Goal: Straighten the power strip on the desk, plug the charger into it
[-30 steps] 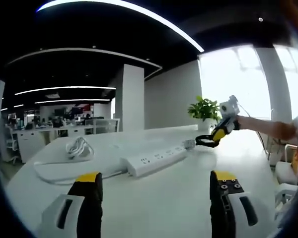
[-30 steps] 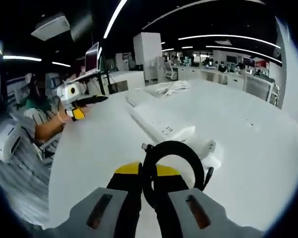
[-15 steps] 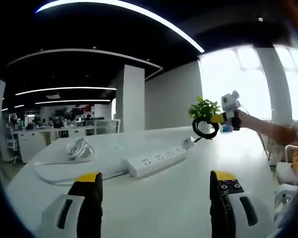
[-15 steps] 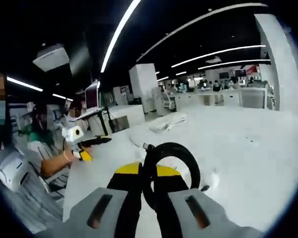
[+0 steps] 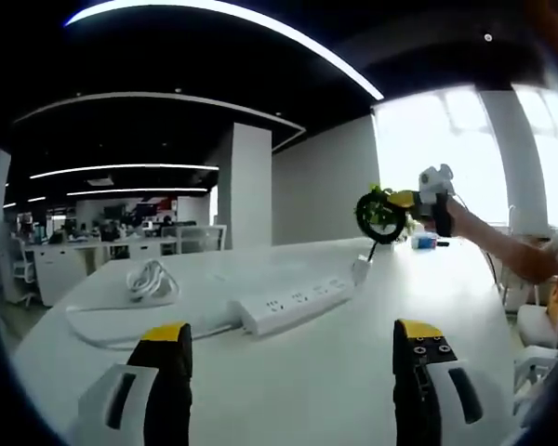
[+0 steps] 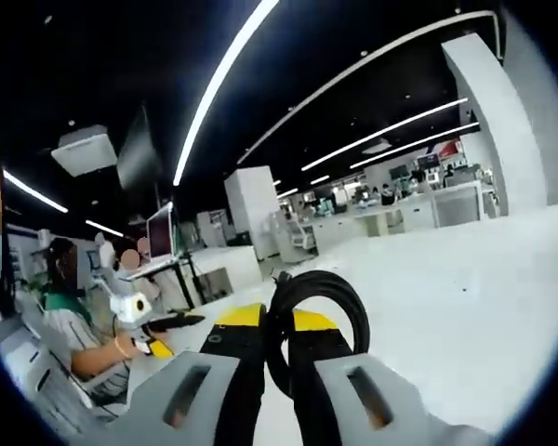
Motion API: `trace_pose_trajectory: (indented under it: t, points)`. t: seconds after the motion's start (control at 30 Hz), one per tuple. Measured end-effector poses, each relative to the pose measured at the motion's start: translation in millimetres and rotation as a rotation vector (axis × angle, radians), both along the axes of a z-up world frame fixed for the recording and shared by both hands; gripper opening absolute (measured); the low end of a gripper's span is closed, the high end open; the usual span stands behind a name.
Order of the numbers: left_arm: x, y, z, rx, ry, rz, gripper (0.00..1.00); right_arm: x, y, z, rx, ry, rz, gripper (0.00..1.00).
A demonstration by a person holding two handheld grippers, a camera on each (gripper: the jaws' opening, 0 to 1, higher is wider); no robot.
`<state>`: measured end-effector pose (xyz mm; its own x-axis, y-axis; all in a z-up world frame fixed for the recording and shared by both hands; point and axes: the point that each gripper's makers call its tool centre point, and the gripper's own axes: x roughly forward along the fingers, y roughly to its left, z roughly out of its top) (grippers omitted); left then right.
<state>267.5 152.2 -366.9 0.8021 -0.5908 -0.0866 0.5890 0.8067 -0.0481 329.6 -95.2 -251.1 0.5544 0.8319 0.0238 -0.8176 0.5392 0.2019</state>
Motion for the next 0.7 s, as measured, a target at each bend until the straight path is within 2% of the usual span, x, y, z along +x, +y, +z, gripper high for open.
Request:
trace_pose_trajectory:
  t: [0.43,0.7]
  points:
    - [-1.6,-11,7.2,-0.004,-0.012,-0.016,0.91,-23,15,33.4,0.014,-0.085,-0.006,0.07]
    - [2.4,-30,12.9,-0.015,-0.029,-0.048,0.91,-29,19,44.8,0.010,-0.133,-0.054,0.07]
